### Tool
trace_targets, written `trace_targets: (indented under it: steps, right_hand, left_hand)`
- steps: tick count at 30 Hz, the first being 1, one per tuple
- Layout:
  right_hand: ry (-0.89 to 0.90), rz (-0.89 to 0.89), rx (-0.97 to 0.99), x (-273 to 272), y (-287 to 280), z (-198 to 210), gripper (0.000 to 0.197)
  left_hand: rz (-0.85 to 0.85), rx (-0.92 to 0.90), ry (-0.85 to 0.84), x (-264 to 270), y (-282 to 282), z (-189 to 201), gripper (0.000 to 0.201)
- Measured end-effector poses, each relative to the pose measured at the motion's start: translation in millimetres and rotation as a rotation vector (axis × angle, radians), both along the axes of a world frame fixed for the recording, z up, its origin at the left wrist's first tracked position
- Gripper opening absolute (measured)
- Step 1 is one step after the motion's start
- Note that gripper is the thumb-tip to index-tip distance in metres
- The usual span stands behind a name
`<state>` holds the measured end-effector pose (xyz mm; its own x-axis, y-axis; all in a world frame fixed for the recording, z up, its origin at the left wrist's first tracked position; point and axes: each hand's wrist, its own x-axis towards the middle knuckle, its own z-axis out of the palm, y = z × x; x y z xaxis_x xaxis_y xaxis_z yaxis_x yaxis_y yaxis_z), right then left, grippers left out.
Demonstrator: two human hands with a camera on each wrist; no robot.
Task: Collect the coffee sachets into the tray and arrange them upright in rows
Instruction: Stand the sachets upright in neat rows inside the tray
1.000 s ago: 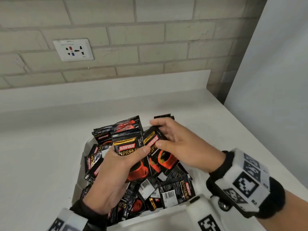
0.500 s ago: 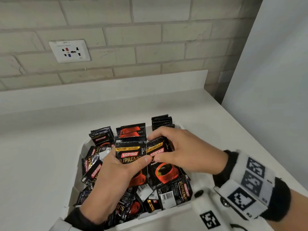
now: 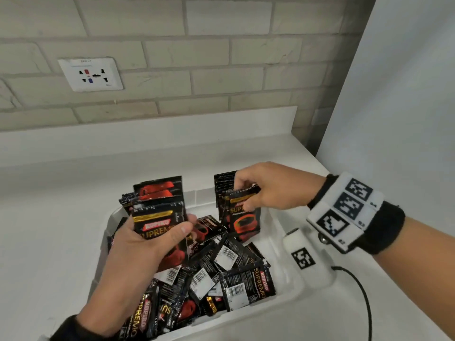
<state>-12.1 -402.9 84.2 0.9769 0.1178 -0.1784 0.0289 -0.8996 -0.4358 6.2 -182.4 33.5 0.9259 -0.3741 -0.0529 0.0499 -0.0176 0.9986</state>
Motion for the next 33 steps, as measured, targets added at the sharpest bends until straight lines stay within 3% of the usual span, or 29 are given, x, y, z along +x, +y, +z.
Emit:
trace_targets:
  steps: [2,5,6,17,20,22,26,29,33]
  right_hand:
    - [0.004,-0.042,-0.022,6.6,-10.4,-10.1,0.026]
    - [0.047,-0.053,-0.07,11.9,-15.6,-25.9,0.021]
    - [0.06,-0.049,-0.083,13.3,-15.2,-30.6,0.02]
    - [0.005,0.0,-0.417,19.8,-2.8,-46.5,0.04]
    - [-0.036,0.024,-0.502,19.3,2.8,-45.5,0.018]
    - [-0.042,0.063,-0.571,19.1,5.8,-45.7,0.018]
    - [-0.064,0.059,-0.583,20.5,5.9,-41.7,0.03]
    - [-0.052,0.019,-0.547,19.0,2.3,-39.2,0.035]
    - [-0.078,-0.023,-0.511,16.3,-6.4,-33.4,0.034]
  left_hand:
    - [0.016,-0.062,0.025,5.4,7.5,-3.4,0.029]
    - [0.002,-0.091,0.042,10.1,14.9,-8.9,0.093]
    - [0.015,-0.095,0.052,10.1,15.7,-8.7,0.106]
    - [0.001,-0.177,0.07,8.8,16.3,-7.8,0.11]
    - [0.01,-0.174,0.073,9.5,15.0,-9.6,0.113]
    - [0.013,-0.169,0.096,10.2,12.8,-13.2,0.105]
    - [-0.025,-0.159,0.141,8.2,9.6,-14.3,0.067]
    - [-0.004,-0.166,0.166,6.2,9.6,-10.6,0.015]
    - [0.016,-0.126,0.232,7.3,12.4,-18.9,0.021]
